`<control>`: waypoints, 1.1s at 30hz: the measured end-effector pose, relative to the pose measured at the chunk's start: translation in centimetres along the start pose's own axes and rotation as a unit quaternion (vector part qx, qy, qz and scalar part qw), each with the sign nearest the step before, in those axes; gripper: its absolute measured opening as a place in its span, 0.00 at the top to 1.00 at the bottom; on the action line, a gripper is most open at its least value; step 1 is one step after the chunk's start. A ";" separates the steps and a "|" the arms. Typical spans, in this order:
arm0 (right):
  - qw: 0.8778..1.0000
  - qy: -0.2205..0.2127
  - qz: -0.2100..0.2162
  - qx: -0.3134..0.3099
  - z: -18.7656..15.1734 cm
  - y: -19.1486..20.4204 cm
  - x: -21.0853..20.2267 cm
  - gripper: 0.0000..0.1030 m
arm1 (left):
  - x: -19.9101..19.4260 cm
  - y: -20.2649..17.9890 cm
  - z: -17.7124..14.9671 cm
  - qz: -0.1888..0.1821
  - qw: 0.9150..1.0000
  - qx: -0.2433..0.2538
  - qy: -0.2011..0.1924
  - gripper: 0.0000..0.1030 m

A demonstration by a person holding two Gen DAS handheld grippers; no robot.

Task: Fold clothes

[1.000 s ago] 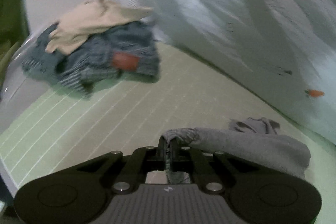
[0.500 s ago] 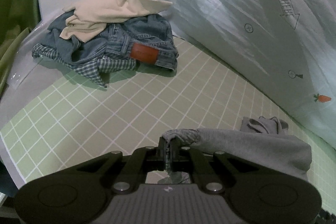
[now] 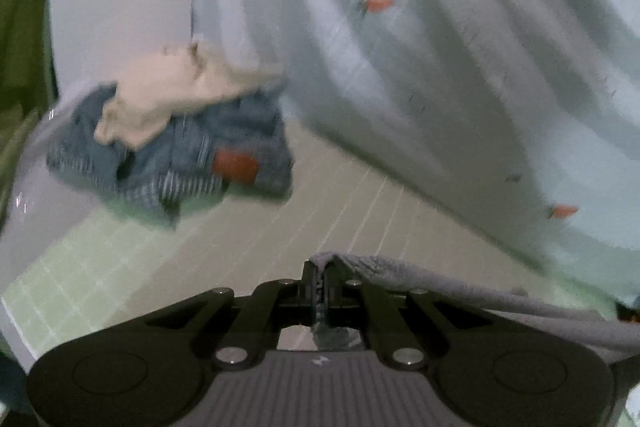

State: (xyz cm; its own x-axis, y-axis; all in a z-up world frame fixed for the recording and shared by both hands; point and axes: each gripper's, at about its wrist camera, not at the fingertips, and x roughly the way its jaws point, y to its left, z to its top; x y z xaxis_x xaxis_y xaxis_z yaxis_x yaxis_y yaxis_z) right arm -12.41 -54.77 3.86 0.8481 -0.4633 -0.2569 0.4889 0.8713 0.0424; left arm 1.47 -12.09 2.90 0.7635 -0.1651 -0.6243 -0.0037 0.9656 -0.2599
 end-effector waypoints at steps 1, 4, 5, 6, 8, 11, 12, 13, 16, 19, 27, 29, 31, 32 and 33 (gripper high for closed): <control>1.000 -0.026 0.005 -0.005 1.7 0.4 -0.8 0.99 | -0.7 -0.2 1.0 -0.005 1.000 -0.002 -0.015 0.96; 0.993 -0.106 0.029 -0.031 6.3 1.8 -2.5 0.99 | -2.0 -0.9 4.1 -0.007 0.998 0.009 -0.068 0.96; 0.992 -0.115 0.034 -0.039 6.9 2.3 -2.1 0.99 | -2.2 -1.2 5.1 -0.005 0.996 0.016 -0.086 0.96; 0.991 -0.120 0.038 -0.048 7.3 2.8 -1.4 0.99 | -2.1 -1.4 6.0 -0.003 0.995 0.020 -0.099 0.96; 0.988 -0.130 0.047 -0.065 8.2 3.7 -0.1 0.99 | -0.5 -1.6 7.1 0.003 0.995 0.018 -0.100 0.96; 0.993 -0.081 0.059 -0.064 7.2 4.9 4.7 0.99 | 4.0 -1.3 7.9 0.004 0.998 0.000 -0.066 0.96; 0.994 -0.070 0.060 -0.062 6.9 5.4 6.5 0.99 | 5.8 -1.3 8.2 0.007 0.998 0.000 -0.056 0.96; 0.995 -0.059 0.061 -0.062 6.7 6.0 8.4 0.99 | 7.6 -1.6 8.5 0.010 0.999 0.006 -0.049 0.96; 0.994 -0.063 0.048 -0.076 6.7 9.2 13.5 0.99 | 12.0 -3.0 9.5 0.009 0.999 0.020 -0.038 0.88; 0.996 -0.031 0.034 -0.077 6.8 11.4 17.5 0.64 | 15.4 -4.7 9.7 0.037 0.998 0.038 -0.019 0.68; 0.985 0.143 -0.003 -0.092 -3.2 9.3 16.3 0.30 | 17.5 -1.5 1.9 0.033 0.989 0.082 0.120 0.29; 0.977 0.198 -0.011 -0.081 -6.1 8.1 15.6 0.30 | 17.6 -1.3 -0.2 0.025 0.982 0.108 0.151 0.29; 0.969 0.234 -0.020 -0.073 -8.0 7.2 14.5 0.30 | 17.9 -1.4 -2.0 0.014 0.975 0.133 0.176 0.28; 0.966 0.247 -0.026 -0.069 -8.8 6.8 14.0 0.30 | 18.0 -1.6 -2.6 0.007 0.973 0.142 0.182 0.25; 0.964 0.256 -0.030 -0.063 -9.2 6.4 13.5 0.30 | 18.3 -1.7 -3.0 0.002 0.972 0.145 0.187 0.24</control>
State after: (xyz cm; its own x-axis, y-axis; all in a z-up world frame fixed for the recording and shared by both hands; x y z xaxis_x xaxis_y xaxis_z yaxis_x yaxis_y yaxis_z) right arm 0.31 -53.96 -8.20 0.5913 -0.4019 -0.6992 0.4787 0.8726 -0.0968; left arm 13.52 -17.39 -10.32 0.4755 -0.1694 -0.8633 0.2166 0.9736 -0.0717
